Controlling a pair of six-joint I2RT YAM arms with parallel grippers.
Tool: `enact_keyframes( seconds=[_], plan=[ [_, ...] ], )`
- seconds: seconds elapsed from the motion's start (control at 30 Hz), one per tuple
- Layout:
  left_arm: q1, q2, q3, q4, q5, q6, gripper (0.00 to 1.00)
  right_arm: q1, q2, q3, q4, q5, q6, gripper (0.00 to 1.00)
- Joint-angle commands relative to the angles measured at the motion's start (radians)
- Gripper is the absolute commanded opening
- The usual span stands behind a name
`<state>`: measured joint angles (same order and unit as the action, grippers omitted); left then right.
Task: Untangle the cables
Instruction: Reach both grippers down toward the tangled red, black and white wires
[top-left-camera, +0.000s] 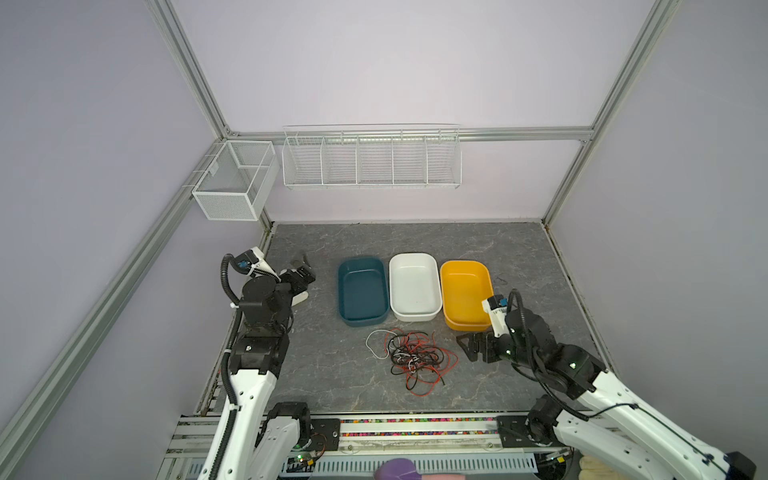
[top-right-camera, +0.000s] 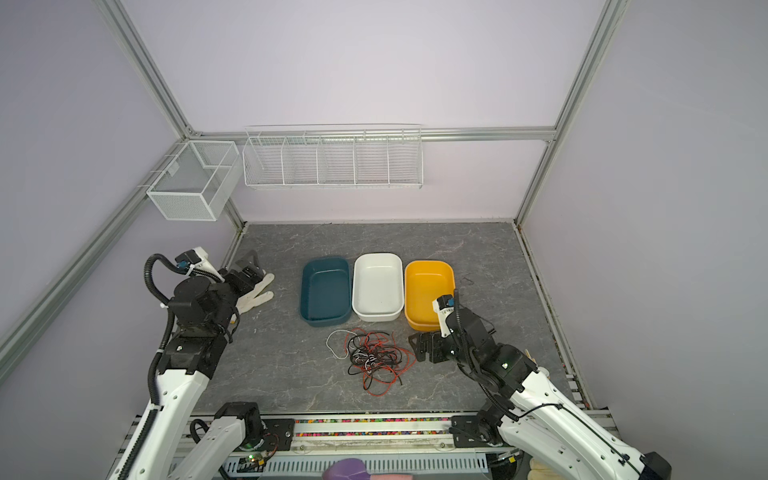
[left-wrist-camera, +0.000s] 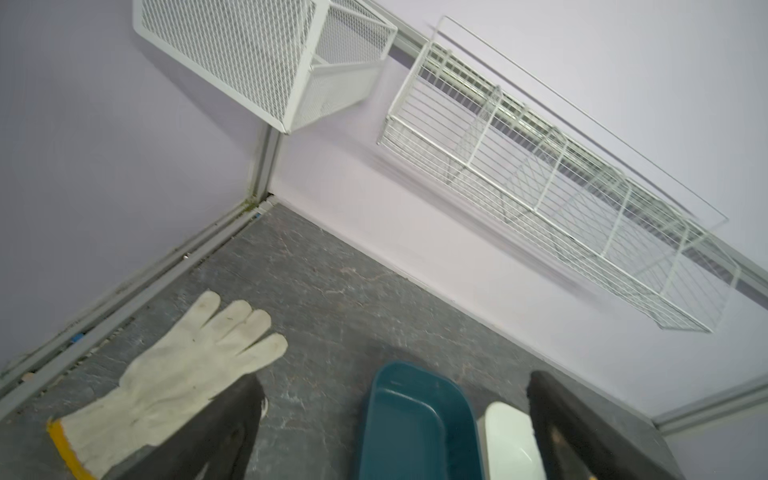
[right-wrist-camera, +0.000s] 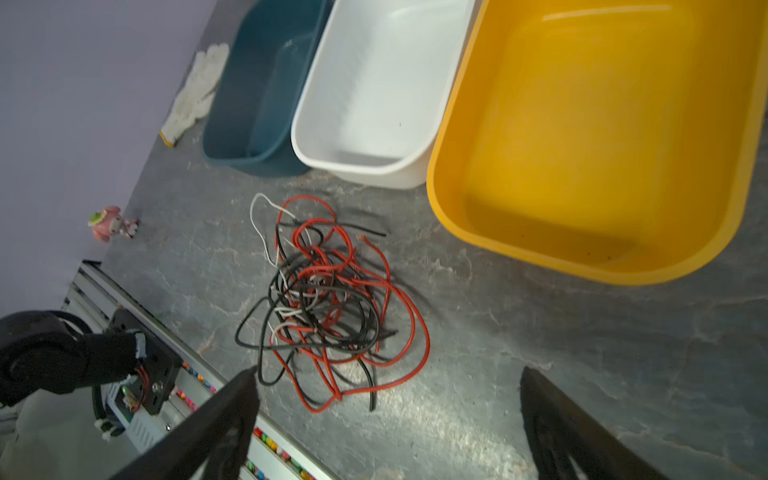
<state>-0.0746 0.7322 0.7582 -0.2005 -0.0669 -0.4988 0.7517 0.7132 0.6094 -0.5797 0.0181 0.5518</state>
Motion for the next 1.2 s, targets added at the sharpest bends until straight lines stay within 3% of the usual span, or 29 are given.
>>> enact_keyframes(
  seconds=[0.0, 0.1, 0.27, 0.67, 1.17],
  plan=[
    [-0.001, -0.024, -0.020, -0.187, 0.187, -0.040, 0.99, 0.063, 0.014, -0.046, -0.021, 0.012, 0.044, 0.97],
    [-0.034, -0.029, -0.030, -0.280, 0.177, -0.063, 0.99, 0.115, 0.034, -0.074, 0.008, 0.026, 0.058, 0.95],
    [-0.164, -0.075, -0.073, -0.335, 0.088, -0.105, 0.99, 0.178, 0.088, -0.097, 0.081, 0.049, 0.058, 0.90],
    [-0.456, -0.126, -0.235, -0.342, -0.064, -0.216, 0.99, 0.208, 0.339, -0.054, 0.233, 0.077, 0.028, 0.68],
    [-0.781, 0.017, -0.257, -0.265, -0.207, -0.296, 0.99, 0.207, 0.568, 0.028, 0.346, 0.121, -0.011, 0.44]
  ],
)
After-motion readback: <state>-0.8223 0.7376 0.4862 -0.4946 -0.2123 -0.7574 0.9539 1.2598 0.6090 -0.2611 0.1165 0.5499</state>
